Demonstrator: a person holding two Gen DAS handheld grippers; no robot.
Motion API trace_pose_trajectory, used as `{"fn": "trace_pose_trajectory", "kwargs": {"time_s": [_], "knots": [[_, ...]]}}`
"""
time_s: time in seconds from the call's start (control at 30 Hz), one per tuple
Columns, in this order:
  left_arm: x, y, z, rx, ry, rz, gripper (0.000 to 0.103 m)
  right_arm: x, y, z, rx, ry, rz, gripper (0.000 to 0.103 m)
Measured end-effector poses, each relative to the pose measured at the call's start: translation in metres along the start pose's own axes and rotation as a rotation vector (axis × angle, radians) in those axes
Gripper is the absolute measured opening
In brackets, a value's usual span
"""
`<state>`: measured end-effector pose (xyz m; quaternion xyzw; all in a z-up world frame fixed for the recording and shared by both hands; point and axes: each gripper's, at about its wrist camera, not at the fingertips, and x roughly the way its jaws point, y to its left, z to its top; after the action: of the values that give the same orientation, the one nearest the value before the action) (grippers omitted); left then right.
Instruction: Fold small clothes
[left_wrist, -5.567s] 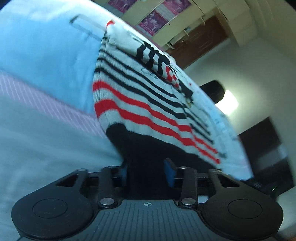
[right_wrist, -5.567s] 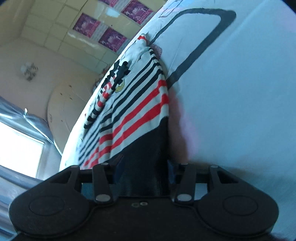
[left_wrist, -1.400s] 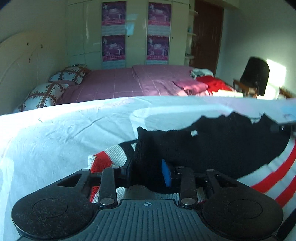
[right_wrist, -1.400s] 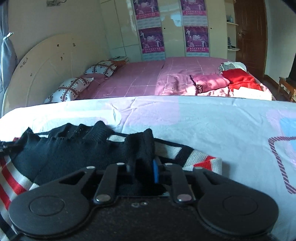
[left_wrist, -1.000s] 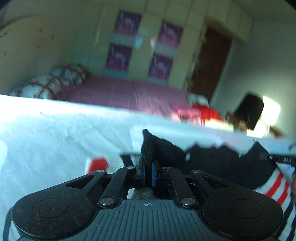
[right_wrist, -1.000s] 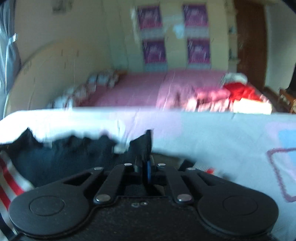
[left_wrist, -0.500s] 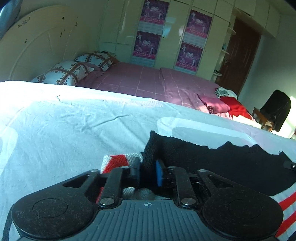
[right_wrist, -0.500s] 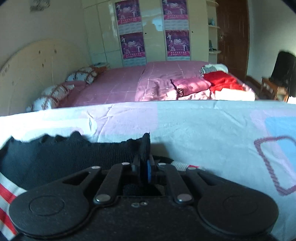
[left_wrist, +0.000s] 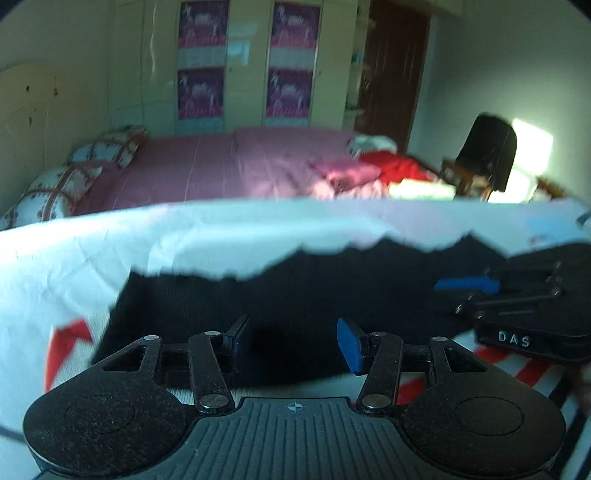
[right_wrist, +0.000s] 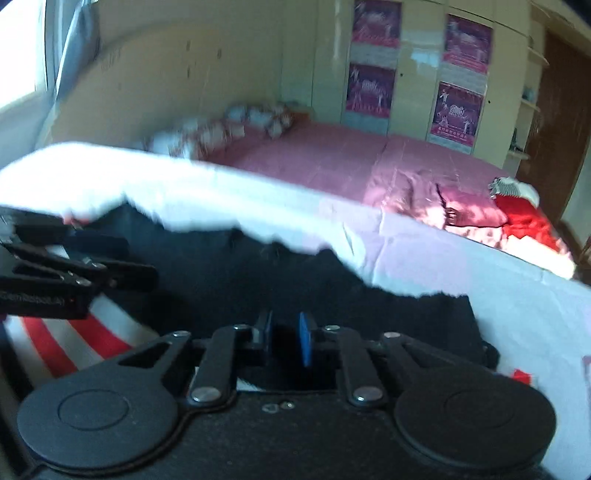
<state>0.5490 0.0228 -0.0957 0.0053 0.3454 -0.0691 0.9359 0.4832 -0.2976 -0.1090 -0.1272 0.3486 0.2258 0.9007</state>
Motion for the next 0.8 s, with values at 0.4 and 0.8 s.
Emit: {"fn": "trace_pose_trajectory", "kwargs": {"time_s": [0.4, 0.8], "knots": [[-0.054, 0.072, -0.013, -0.186, -0.130, 0.191, 0.052, -0.057, -0.082, -0.026, 0.211, -0.058, -0.175, 0.023], [-0.048, -0.022, -0.049, 0.048, -0.029, 0.003, 0.064, -0.049, 0.038, -0.034, 0.007, -0.013, 0.044, 0.026]]}}
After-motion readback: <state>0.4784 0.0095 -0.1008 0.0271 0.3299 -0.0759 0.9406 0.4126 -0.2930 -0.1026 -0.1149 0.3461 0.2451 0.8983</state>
